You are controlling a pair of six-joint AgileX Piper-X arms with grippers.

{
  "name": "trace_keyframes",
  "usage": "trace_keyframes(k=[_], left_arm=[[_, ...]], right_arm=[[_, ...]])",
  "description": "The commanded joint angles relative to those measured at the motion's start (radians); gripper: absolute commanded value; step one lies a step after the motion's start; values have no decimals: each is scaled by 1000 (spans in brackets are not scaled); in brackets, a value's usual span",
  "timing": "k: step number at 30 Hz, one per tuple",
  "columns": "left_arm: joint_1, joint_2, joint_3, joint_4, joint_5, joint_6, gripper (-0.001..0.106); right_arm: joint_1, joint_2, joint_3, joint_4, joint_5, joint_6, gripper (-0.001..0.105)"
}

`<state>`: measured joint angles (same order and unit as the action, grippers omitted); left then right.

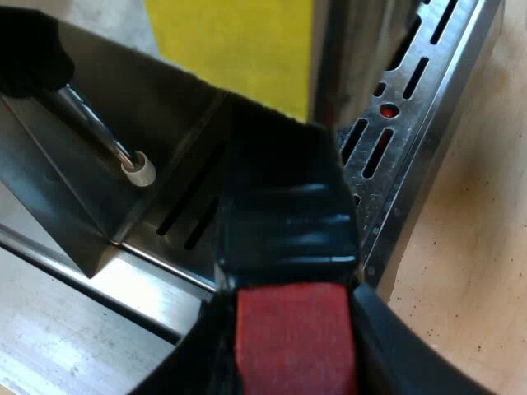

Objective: Put the handle in the coffee machine

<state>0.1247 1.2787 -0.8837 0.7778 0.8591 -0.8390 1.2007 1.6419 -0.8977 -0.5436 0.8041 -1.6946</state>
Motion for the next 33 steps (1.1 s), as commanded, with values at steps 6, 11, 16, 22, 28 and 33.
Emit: trace_keyframes(k=[6, 11, 16, 22, 28, 33], left_arm=[[-2, -14, -21, 12, 89, 2, 0], [-2, -14, -21, 13, 89, 2, 0], [-2, -14, -21, 16, 89, 2, 0], [-2, -14, -21, 16, 89, 2, 0], [-2, -14, -21, 18, 89, 2, 0], [-2, -14, -21, 18, 89, 2, 0]], right_arm=[[-64, 168, -8, -219, -23, -12, 48], [-86, 256, -44, -358, -21, -53, 42], [-98, 315, -127, -381, -2, -121, 42], [-129, 358, -225, -380, 94, -176, 38], [-166, 358, -246, -412, 73, -181, 37], [-171, 358, -253, -464, 25, -257, 37]])
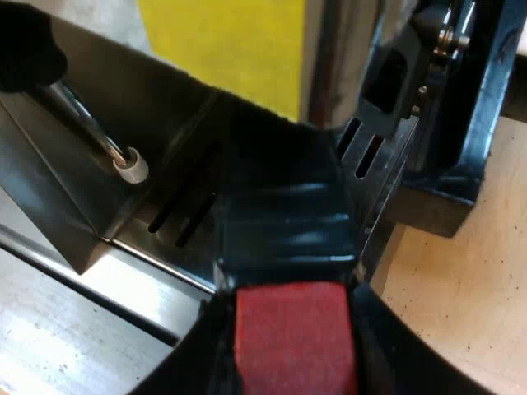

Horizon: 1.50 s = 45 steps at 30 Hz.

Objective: Put the handle in the coffee machine

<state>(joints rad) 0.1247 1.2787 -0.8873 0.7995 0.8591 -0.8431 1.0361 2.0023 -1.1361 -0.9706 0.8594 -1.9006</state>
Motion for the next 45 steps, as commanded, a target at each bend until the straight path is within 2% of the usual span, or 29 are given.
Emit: trace_keyframes(k=[1, 4, 8, 19, 21, 23, 24, 26, 28, 34, 43, 45], left_arm=[[-2, -14, -17, -4, 89, 7, 0], [-2, -14, -17, -1, 89, 7, 0], [-2, -14, -17, 4, 89, 7, 0], [-2, -14, -17, 4, 74, 7, 0], [-2, -14, -17, 4, 74, 7, 10], [-2, -14, -17, 9, 74, 7, 31], [-2, -14, -17, 9, 74, 7, 35], [-2, -14, -17, 12, 71, 3, 56], [-2, -14, -17, 12, 55, 3, 61], [-2, -14, -17, 18, 3, 3, 61], [39, -19, -17, 56, 6, 3, 61], [90, -43, -17, 58, 8, 3, 61]], right_arm=[[-6, -2, -16, -44, -34, -56, 37], [-10, -2, -18, -85, -34, -59, 37], [-9, -2, -18, -134, -34, -103, 37], [-9, -4, -26, -196, -30, -105, 37], [-9, -4, -32, -209, -30, -104, 37], [-9, -4, -44, -221, -30, -109, 37], [-9, -4, -48, -223, -28, -111, 37], [-9, -4, -58, -222, -27, -116, 37], [-9, -4, -64, -222, -27, -116, 37], [-9, -4, -71, -243, -27, -116, 37], [-9, -17, -71, -304, 21, -166, 37], [-9, -26, -71, -304, 17, -166, 37]])
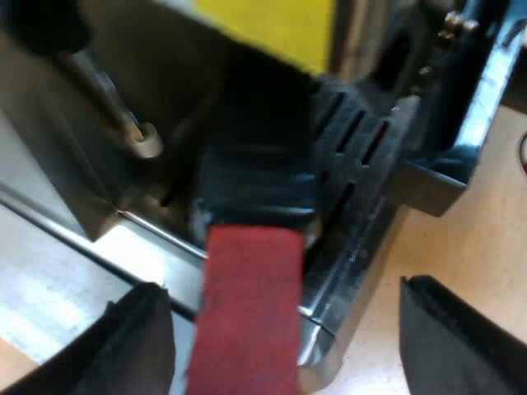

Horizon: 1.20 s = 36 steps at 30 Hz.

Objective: Put the handle in the coffee machine

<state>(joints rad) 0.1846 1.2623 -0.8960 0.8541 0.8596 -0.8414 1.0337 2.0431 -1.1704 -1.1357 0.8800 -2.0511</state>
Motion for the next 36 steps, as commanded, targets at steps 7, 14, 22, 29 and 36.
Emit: trace_keyframes(k=[7, 14, 22, 29, 36], left_arm=[[127, -52, -11, 10, 54, 7, 61], [165, -93, -76, 85, 93, 12, 59], [165, -95, -187, 112, 101, 8, 39], [136, -78, -196, 108, -79, 12, 0], [33, -4, -196, 75, -261, 8, 0]], right_arm=[[-5, -92, -37, -145, -3, -17, 37], [-5, -125, -37, -144, -9, -15, 37], [-5, -142, -37, -146, -11, -13, 37], [7, -146, -37, -145, -11, -13, 37], [7, -146, -37, -145, -11, -13, 37]])
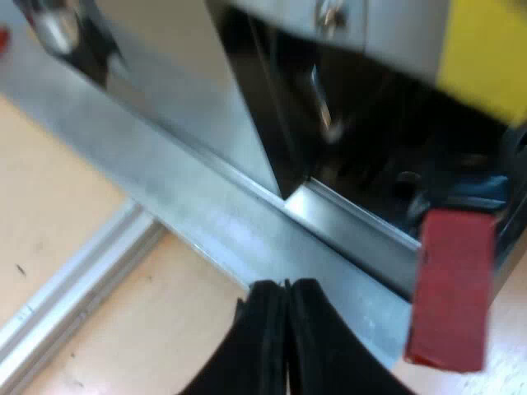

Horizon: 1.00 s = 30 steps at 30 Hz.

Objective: Put the handle in the coffee machine

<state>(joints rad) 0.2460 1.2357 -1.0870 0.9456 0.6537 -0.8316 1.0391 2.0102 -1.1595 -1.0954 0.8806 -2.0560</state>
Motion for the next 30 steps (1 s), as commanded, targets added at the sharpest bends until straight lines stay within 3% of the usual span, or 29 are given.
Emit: trace_keyframes(k=[1, 13, 17, 19, 24, 30], left_arm=[[-32, 31, -5, -17, -59, -2, 0], [-98, 102, -5, 10, -126, -2, 0], [-153, 102, -5, 148, -126, 60, 0], [-172, 100, -5, 169, -126, 50, 0], [-180, 78, -5, 190, -55, -40, 0], [-203, 40, 23, 229, 24, -65, 0]], right_arm=[[1, -113, -48, -185, -12, -8, 37], [1, -113, -48, -185, -12, -8, 37], [1, -113, -48, -185, -12, -8, 37], [1, -113, -48, -185, -12, -8, 37], [1, -113, -48, -185, -12, -12, 37], [1, -113, -48, -185, -12, -12, 37]])
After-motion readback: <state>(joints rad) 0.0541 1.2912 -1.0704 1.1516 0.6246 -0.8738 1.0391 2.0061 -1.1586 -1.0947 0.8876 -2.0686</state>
